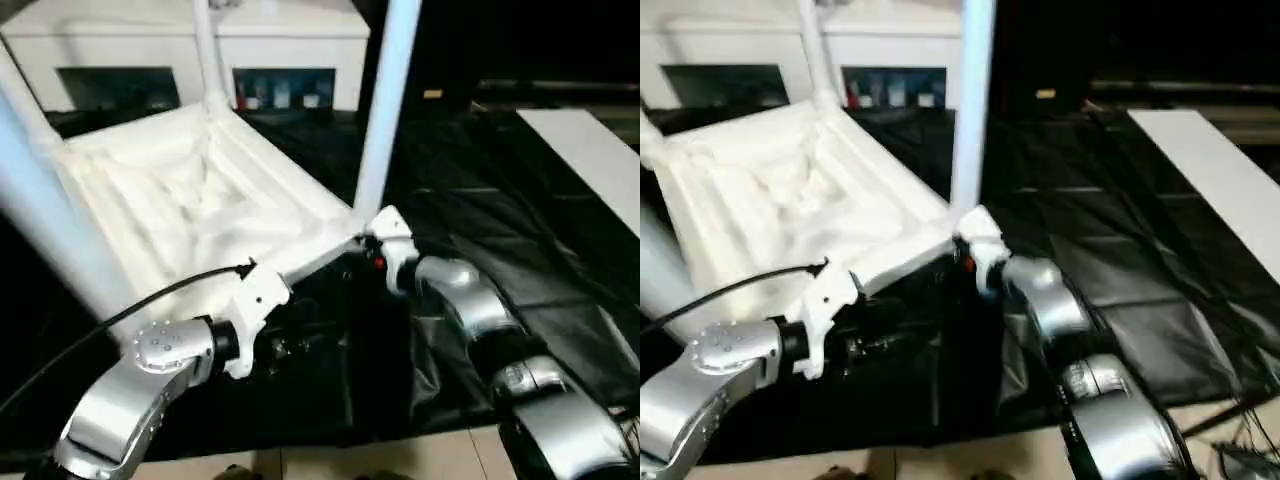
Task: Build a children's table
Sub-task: Rotate table base
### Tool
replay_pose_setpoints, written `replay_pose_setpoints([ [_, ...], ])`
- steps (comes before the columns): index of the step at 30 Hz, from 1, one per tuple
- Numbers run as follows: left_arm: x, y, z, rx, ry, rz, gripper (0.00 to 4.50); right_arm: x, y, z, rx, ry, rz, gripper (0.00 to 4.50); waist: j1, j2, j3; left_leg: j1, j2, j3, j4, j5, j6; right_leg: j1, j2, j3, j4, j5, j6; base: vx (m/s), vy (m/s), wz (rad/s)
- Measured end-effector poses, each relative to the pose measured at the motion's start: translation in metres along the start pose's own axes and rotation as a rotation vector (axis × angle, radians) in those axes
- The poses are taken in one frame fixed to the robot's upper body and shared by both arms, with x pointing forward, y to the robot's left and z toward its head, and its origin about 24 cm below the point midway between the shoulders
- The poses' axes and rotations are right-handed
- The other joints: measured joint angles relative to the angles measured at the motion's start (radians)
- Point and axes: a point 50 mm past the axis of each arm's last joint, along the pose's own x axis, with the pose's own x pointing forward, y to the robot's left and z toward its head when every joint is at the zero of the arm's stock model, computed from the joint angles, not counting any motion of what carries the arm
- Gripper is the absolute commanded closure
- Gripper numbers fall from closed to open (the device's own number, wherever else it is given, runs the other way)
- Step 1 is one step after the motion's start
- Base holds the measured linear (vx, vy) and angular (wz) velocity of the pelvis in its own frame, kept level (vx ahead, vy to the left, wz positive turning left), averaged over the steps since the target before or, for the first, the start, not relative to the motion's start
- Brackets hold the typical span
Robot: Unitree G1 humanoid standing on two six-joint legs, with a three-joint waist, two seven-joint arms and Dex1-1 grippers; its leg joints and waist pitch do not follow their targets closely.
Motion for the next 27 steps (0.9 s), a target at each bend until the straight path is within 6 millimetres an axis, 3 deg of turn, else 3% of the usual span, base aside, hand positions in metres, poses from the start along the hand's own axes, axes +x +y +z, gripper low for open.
replay_pose_setpoints([
  [3, 0.002, -0.002, 0.0, 0.002, 0.003, 0.003, 1.01, -0.006, -0.033, 0.014, 0.031, -0.057, -0.297, 0.0, 0.007, 0.001, 0.0, 0.0, 0.0, 0.002, 0.002, 0.0, 0.0, 0.0, -0.001, 0.0, 0.001, 0.0, 0.0, 0.0, 0.0, 0.0],
  [6, 0.002, -0.001, 0.0, 0.002, 0.002, 0.015, 0.89, -0.017, -0.057, 0.023, 0.018, -0.093, -0.475, 0.0, 0.001, -0.002, -0.001, 0.0, 0.0, 0.002, 0.002, 0.0, 0.0, 0.0, -0.001, 0.001, 0.001, 0.0, 0.0, 0.0, 0.0, 0.0],
  [9, 0.003, -0.004, 0.001, -0.002, -0.012, 0.02, 0.61, -0.02, -0.062, 0.016, 0.024, -0.078, -0.534, 0.0, -0.006, -0.002, -0.001, -0.001, 0.0, 0.002, 0.002, 0.0, 0.0, -0.001, 0.0, 0.0, 0.002, -0.001, 0.001, 0.0, 0.0, 0.0],
  [14, 0.003, -0.012, 0.003, 0.007, -0.036, 0.003, 0.17, -0.02, -0.06, 0.015, 0.064, -0.121, -0.498, 0.0, -0.013, -0.002, -0.001, 0.0, 0.001, 0.002, 0.003, 0.0, 0.0, -0.003, 0.0, 0.001, 0.007, -0.002, 0.003, 0.0, 0.0, 0.0],
  [20, -0.008, -0.025, 0.002, -0.084, -0.13, -0.097, 0.03, -0.021, -0.047, 0.012, 0.136, -0.241, -0.279, 0.0, -0.008, -0.002, -0.002, -0.001, 0.002, 0.002, 0.004, 0.0, 0.0, -0.003, 0.0, 0.001, 0.01, -0.003, 0.004, 0.0, 0.0, 0.0],
  [27, -0.042, -0.021, -0.008, -0.153, -0.126, -0.169, 0.03, -0.034, -0.03, 0.013, 0.111, -0.383, -0.031, 0.0, -0.006, -0.003, -0.002, 0.0, 0.002, 0.001, 0.005, 0.0, 0.0, -0.003, 0.001, 0.001, 0.011, -0.003, 0.004, 0.0, 0.0, 0.0],
])
